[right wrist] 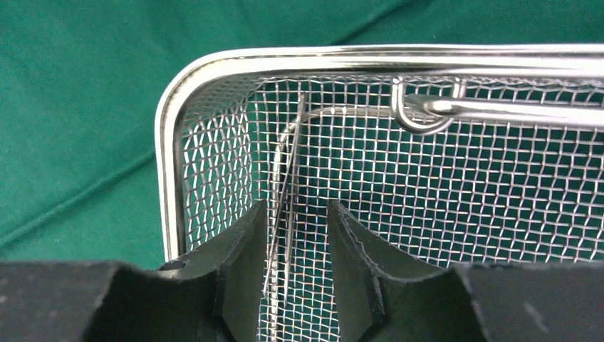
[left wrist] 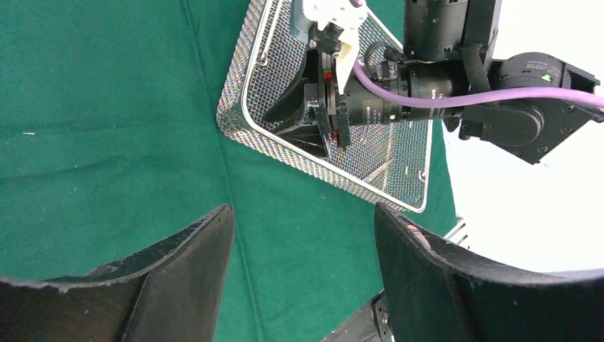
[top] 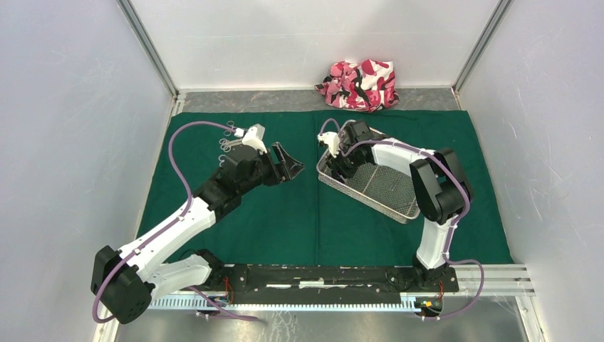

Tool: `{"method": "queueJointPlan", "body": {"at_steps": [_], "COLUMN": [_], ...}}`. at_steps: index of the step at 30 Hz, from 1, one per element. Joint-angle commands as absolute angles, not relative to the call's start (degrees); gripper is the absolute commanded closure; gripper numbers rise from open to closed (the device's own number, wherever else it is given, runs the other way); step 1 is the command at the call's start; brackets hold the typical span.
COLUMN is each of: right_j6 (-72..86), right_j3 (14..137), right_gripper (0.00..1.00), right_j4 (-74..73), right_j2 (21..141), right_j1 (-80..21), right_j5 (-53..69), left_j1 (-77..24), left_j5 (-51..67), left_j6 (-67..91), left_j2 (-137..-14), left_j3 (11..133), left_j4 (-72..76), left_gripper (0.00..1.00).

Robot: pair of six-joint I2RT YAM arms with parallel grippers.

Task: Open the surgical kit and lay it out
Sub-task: Pick up the medical item from the container, then place the medical item in the surgical kit.

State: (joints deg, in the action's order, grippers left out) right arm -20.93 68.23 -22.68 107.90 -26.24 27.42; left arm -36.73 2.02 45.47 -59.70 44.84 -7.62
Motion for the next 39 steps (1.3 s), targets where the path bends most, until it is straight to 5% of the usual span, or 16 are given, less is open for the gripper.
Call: {"method": "queueJointPlan", "body": {"at_steps": [1, 4, 10, 15, 24, 29, 34, 39], "right_j6": [-27.12, -26.03, -22.89, -19.57, -8.42, 3.52, 39.43, 53.91], "right_j3": [70.58, 70.07, 69.90, 71.18, 64.92, 62.20, 46.46, 41.31], "right_gripper": [0.55, 0.59, 0.90, 1.00, 1.00, 1.00, 1.00, 1.00], "right_j4": [-28.18, -26.58, -23.90, -23.26, -17.40, -13.97, 23.95, 36.62], "right_j2": [110.48, 110.56, 108.45, 103.71, 92.20, 84.33, 73.79, 70.84], "right_j1": [-26.97, -26.93, -26.93, -26.74, -21.32, -19.45, -20.91, -24.91], "right_j5": [30.12, 26.22, 23.40, 25.02, 28.99, 35.25, 50.17, 49.01], "left_j1": [-36.91, -36.94, -36.91, -36.86, -36.83, -36.80, -36.87, -36.96], "left_j5": [2.96, 3.48, 3.30, 3.32, 5.79, 15.27, 21.28, 18.88], "left_j6": [43.33, 43.28, 43.24, 43.44, 43.11, 45.10, 51.68, 55.70], "left_j2": [-59.09, -59.23, -58.81, -58.23, -57.91, -58.50, -60.21, -60.73], "left_j3": [44.32, 44.21, 44.15, 44.04, 43.84, 41.47, 37.43, 35.31], "left_j4": [-5.99, -6.04, -6.24, -6.24, -4.89, 8.06, 26.58, 33.75], "left_gripper": [0.22, 0.22, 0.22, 0.22, 0.18, 0.17, 0.18, 0.20]}}
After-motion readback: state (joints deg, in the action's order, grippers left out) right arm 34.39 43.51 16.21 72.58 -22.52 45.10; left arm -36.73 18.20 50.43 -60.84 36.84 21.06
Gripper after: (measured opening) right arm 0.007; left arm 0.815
